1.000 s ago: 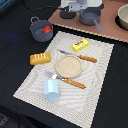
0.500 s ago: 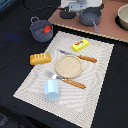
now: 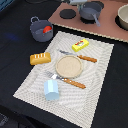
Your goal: Interact with the objects in diverse but meaningful ways.
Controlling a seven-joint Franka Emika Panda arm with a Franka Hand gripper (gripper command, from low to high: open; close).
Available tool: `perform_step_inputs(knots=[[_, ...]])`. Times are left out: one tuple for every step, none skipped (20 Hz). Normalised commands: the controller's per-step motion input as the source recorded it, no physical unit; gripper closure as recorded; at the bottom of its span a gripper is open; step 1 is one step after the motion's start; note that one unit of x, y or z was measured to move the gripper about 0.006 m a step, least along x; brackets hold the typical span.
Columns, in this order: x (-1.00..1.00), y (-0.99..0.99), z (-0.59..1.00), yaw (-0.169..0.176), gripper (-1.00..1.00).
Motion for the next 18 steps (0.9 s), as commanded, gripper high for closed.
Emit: perform_step_inputs(knots=[[-0.7,0.03,0.46,0.085,1.0],[-0.62,0.0,0.35,0.119,1.0],[-0.51,0.0,0.27,0.148,1.0],[-0.38,0.0,0.21,0.174,1.0],[-0.3,0.0,0.15,0.189,1.0],[-0.23,-0.01,0.07,0.217,1.0],[-0.12,0.0,0.06,0.232,1.0],[-0.02,0.0,0.07,0.24,1.0],[0.0,0.0,0.06,0.229,1.0],[0.0,-0.06,0.03,0.224,1.0],[0.1,-0.08,0.02,0.223,1.0],[0.17,-0.08,0.05,0.205,1.0],[0.25,-0.08,0.07,0.182,1.0],[0.31,-0.08,0.07,0.164,1.0],[0.39,-0.11,0.05,0.139,1.0],[0.46,-0.1,0.04,0.12,1.0],[0.56,-0.08,0.03,0.085,1.0],[0.58,-0.09,0.03,0.075,1.0]])
